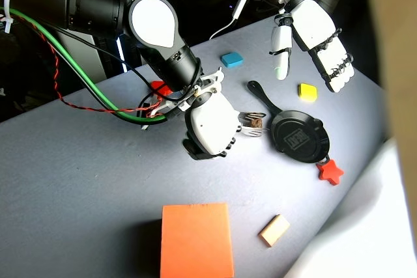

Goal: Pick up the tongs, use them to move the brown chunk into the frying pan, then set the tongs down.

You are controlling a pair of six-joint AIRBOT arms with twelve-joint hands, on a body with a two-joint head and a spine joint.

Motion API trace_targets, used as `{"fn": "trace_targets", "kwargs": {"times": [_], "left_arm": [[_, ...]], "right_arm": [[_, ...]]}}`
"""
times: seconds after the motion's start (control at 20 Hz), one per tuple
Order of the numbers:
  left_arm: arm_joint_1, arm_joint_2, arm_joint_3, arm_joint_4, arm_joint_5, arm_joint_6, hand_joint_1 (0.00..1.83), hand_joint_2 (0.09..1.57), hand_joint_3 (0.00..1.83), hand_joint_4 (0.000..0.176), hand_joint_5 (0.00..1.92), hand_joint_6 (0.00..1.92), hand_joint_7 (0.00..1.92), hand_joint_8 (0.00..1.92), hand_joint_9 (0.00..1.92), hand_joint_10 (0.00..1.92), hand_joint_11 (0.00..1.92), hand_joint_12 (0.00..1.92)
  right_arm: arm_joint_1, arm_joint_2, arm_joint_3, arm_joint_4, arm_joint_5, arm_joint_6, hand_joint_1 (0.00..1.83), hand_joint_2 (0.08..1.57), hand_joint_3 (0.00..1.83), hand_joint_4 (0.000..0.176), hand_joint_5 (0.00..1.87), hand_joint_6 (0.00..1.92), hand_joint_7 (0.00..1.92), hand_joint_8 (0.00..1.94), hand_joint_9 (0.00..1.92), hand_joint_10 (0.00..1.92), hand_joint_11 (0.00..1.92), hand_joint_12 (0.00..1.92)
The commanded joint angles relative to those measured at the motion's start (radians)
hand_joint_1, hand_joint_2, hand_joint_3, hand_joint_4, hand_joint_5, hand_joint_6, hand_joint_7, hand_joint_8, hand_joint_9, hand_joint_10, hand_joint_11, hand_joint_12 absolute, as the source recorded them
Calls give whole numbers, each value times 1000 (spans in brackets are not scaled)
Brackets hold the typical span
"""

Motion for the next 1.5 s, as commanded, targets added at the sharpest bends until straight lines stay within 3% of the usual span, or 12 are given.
{"fn": "trace_targets", "kwargs": {"times": [0.0, 0.3, 0.5, 0.6, 0.75, 1.05, 1.2, 1.45], "left_arm": [[-7, 8, 0, 68, -73, 0, 0, 1192, 1, 0, 39, 7, 73, 7, 42, 9, 10, 7], [-8, 8, -2, 68, -73, 0, 0, 1188, 0, 0, 32, 2, 58, 0, 29, 1, 5, 7], [-8, 8, -1, 68, -73, 0, 0, 1186, 0, 0, 40, 5, 66, 3, 34, 3, 11, 12], [-8, 8, -2, 68, -73, 0, 0, 1190, 0, 0, 49, 7, 67, 3, 34, 3, 5, 11], [-9, 8, -2, 68, -73, 0, 0, 1190, 0, 0, 49, 5, 71, 3, 40, 4, 7, 15], [-9, 7, -1, 67, -77, 0, 0, 1187, 0, 0, 50, 4, 74, 2, 47, 5, 15, 27], [-9, 4, -1, 67, -78, 0, 0, 1190, 0, 0, 49, 3, 68, 1, 34, 0, 0, 26], [-9, 1, -1, 67, -79, 0, 0, 1193, 1, 0, 60, 6, 83, 5, 48, 5, 6, 45]], "right_arm": [[14, 7, -9, -39, 41, -1, 921, 1445, 0, 176, 1315, 1921, 1511, 1941, 1626, 1921, 1694, 1921], [44, 46, -55, -40, 45, -18, 975, 1406, 0, 176, 1314, 1921, 1501, 1941, 1617, 1921, 1700, 1921], [93, 56, -44, -41, 112, -15, 984, 1406, 0, 176, 1301, 1921, 1499, 1941, 1611, 1921, 1709, 1921], [108, 31, -2, -58, 137, 11, 960, 1415, 0, 176, 1307, 1921, 1486, 1941, 1590, 1921, 1677, 1921], [103, -32, 64, -204, 159, 89, 971, 1408, 0, 176, 1311, 1921, 1483, 1941, 1582, 1921, 1653, 1921], [71, -174, 242, -224, 197, 113, 953, 1410, 0, 176, 1286, 1921, 1467, 1941, 1566, 1921, 1615, 1921], [46, -230, 320, -337, 270, 222, 936, 1419, 3, 176, 1250, 1921, 1464, 1941, 1565, 1921, 1616, 1921], [14, -303, 418, -340, 268, 233, 840, 1437, 8, 176, 1219, 1921, 1447, 1941, 1556, 1921, 1601, 1921]]}}
